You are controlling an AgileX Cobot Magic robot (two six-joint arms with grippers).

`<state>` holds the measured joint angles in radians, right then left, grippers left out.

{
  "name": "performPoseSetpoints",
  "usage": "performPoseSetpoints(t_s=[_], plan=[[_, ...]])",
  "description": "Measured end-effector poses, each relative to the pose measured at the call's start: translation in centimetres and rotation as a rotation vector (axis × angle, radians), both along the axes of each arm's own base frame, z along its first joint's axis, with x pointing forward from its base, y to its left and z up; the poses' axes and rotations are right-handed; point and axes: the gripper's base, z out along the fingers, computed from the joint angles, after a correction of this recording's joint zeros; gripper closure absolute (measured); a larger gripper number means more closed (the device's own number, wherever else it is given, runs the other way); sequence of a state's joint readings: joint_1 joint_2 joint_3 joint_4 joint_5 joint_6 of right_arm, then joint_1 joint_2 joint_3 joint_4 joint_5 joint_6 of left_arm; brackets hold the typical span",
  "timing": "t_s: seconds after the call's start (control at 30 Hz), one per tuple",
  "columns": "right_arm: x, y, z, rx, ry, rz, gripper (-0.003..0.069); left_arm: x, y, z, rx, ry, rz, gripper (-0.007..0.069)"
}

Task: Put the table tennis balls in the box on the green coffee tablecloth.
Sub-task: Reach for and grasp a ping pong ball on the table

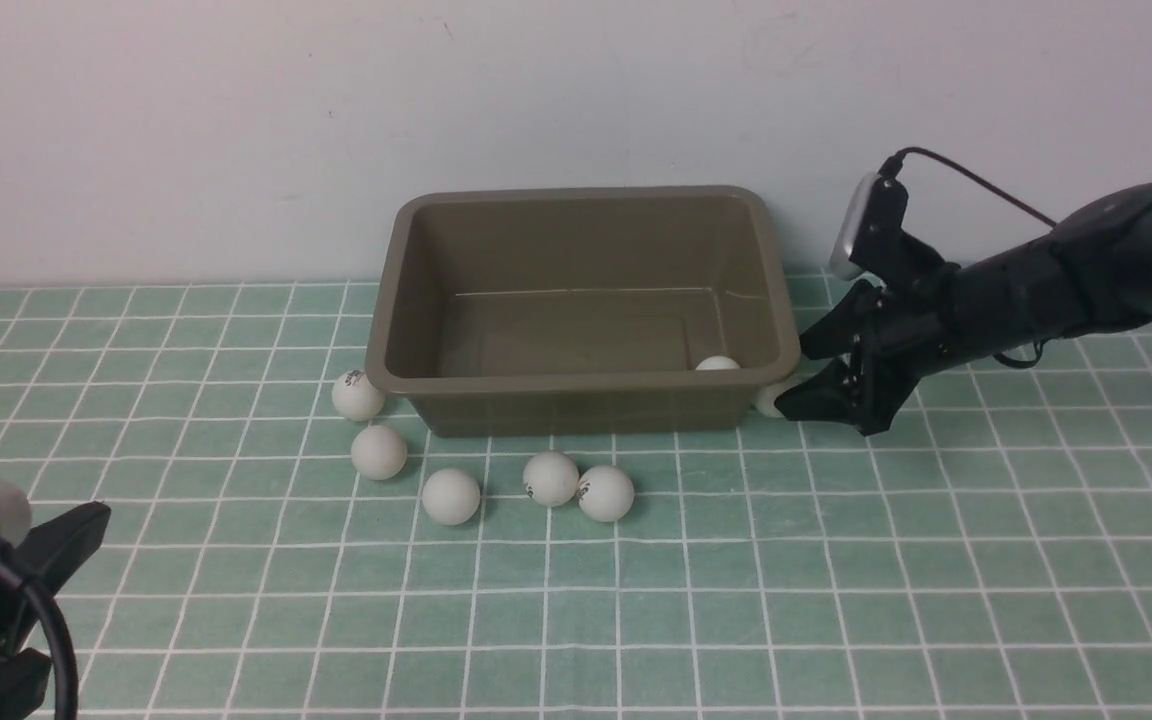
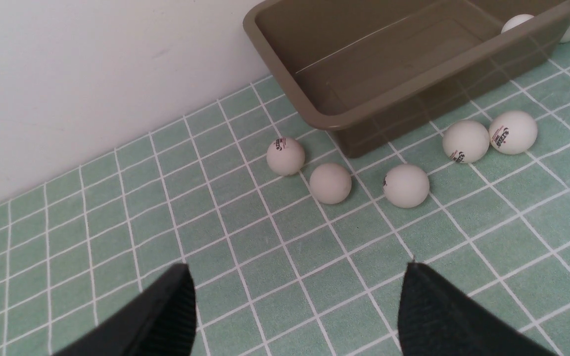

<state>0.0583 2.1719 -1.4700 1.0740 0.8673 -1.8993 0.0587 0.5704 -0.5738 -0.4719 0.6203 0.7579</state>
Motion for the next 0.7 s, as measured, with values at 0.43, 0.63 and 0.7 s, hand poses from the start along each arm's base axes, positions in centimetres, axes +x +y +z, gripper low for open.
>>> performPoseSetpoints(t_s=[0.43,0.63,0.7], plan=[[0.5,1.0,-2.0,-0.004,0.004,-0.051,0.0223,0.0,0.0,0.0,0.0,0.0,0.0,0.0132],[0.5,1.1,-2.2,0.017,0.02,-0.059,0.0306,0.0,0.0,0.0,0.0,0.0,0.0,0.0132],[0.5,1.0,-2.2,0.017,0.02,-0.06,0.0306,0.0,0.0,0.0,0.0,0.0,0.0,0.0132]])
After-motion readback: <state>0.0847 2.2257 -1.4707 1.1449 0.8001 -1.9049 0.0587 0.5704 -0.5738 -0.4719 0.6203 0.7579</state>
